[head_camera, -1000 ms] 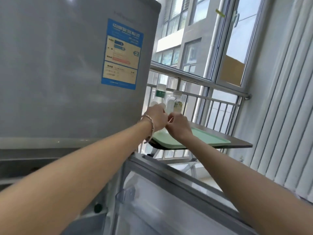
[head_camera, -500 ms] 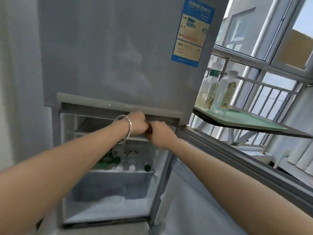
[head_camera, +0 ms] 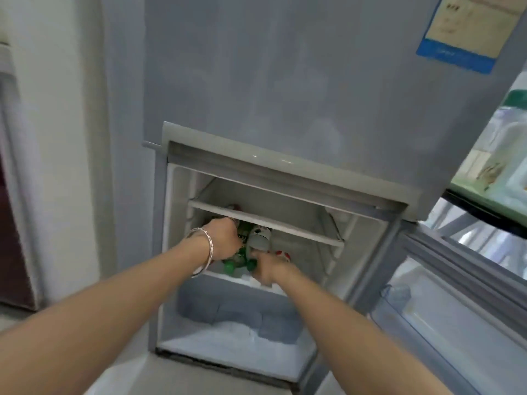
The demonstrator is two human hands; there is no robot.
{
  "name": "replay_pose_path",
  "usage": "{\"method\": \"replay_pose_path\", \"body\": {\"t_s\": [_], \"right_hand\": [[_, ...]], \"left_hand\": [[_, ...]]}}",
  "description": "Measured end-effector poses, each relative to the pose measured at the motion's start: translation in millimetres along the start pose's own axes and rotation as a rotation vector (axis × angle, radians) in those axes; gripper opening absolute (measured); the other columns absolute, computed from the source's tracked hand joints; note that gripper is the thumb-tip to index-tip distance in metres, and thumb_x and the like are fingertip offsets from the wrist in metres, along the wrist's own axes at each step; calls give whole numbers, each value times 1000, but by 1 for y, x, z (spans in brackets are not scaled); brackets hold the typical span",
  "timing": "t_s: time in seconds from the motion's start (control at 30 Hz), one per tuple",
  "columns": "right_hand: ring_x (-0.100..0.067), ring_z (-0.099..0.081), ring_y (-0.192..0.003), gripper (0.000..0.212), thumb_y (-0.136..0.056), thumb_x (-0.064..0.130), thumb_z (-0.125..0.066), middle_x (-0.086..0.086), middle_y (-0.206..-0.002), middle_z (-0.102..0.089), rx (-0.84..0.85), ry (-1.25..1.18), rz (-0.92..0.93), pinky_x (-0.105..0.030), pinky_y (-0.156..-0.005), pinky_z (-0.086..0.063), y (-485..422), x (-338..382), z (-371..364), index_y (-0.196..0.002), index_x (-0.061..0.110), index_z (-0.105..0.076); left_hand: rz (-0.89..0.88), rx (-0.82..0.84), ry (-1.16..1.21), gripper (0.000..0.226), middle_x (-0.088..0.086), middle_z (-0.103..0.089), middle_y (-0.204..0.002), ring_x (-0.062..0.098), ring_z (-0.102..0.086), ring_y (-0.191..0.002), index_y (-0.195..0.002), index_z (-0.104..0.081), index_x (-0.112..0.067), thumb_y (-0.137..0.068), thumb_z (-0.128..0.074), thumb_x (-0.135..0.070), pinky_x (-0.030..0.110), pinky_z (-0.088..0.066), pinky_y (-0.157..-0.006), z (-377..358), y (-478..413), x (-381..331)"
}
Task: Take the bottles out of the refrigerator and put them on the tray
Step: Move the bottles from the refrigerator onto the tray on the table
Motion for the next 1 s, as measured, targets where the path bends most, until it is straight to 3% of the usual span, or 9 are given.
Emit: {"method": "replay_pose_path", "body": {"t_s": [0.1, 0.17, 0.3, 0.4, 0.53, 0.63, 0.77, 0.9, 1.0], "right_hand": [[-32, -54, -120, 54, -96, 17, -46, -14, -140, -50, 11, -29, 31, -34, -96, -47, -29, 0, -16, -149, 20, -33], [-32, -56, -118, 55, -94, 16, -48, -15, -137, -53, -26, -66, 53, -32, -95, -48, -40, 0, -24, -147, 19, -35], [-34, -59, -110, 46, -92, 14, -49, -19, -126, -58, -220, -70, 93, -30, -80, -46, -35, 1, -34, -137, 19, -44], [-36, -60, -102, 44, -91, 9, -53, -20, -117, -58, -413, 0, 127, -34, -75, -47, -10, 4, -28, -133, 18, -48], [-36, -65, -90, 46, -85, -8, -49, -18, -104, -64, -574, 98, 177, -35, -60, -40, 35, 8, 0, -126, 12, -47], [-37, -64, -89, 35, -93, 10, -50, -17, -102, -66, -642, 54, 173, -36, -61, -39, 72, 5, 26, -126, 16, -43], [-38, -64, -95, 41, -97, 37, -47, -17, -107, -67, -698, 22, 111, -41, -73, -49, 135, -9, 67, -132, 17, -40], [-37, -62, -101, 47, -98, 40, -44, -17, -114, -66, -739, -59, 49, -43, -82, -49, 196, -20, 103, -138, 15, -38], [-31, -65, -95, 47, -96, 42, -47, -11, -108, -69, -833, -170, 17, -45, -84, -52, 240, -29, 130, -135, 17, -42]], "left_hand": [[41, -4, 0, 30, -1, -56, -62, 25, -61, -71, -58, -45, -20, -86, -46, -11, 32, -53, -68, -11, -10, 15], [70, 24, -15, 23, 5, -65, -73, 26, -64, -76, -65, -57, -17, -84, -45, -11, 32, -54, -71, -17, -16, 26], [93, 39, -61, 23, 7, -60, -84, 24, -55, -77, -78, -62, -11, -91, -44, -19, 32, -48, -74, -25, -20, 36], [93, 38, -36, 24, 8, -68, -88, 25, -64, -81, -86, -67, -6, -89, -44, -13, 31, -52, -75, -23, -23, 30], [-23, 38, -89, 16, 15, -69, -92, 27, -62, -82, -77, -60, -6, -86, -48, -12, 31, -51, -74, -13, -23, 1], [-84, 100, -87, 28, 18, -67, -107, 33, -64, -103, -105, -62, -1, -80, -56, -10, 33, -52, -79, -10, -18, -19], [-224, 278, -150, 61, 8, -62, -115, 26, -62, -106, -123, -53, -8, -69, -78, -24, 30, -52, -85, 0, 2, -60], [-388, 408, 37, 62, -1, -64, -119, 20, -61, -110, -118, -58, -17, -64, -84, -30, 35, -51, -95, 9, 26, -102], [-472, 381, 162, 51, -4, -65, -110, 17, -60, -102, -110, -60, -17, -67, -83, -29, 30, -50, -84, 27, 47, -135]]}}
Point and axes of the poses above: each hand's wrist, its own y-axis away from the middle knuckle, its own z-axis out of the back of the hand, x = y × z, the point moved 2 cm from there along -y, towards the middle knuckle
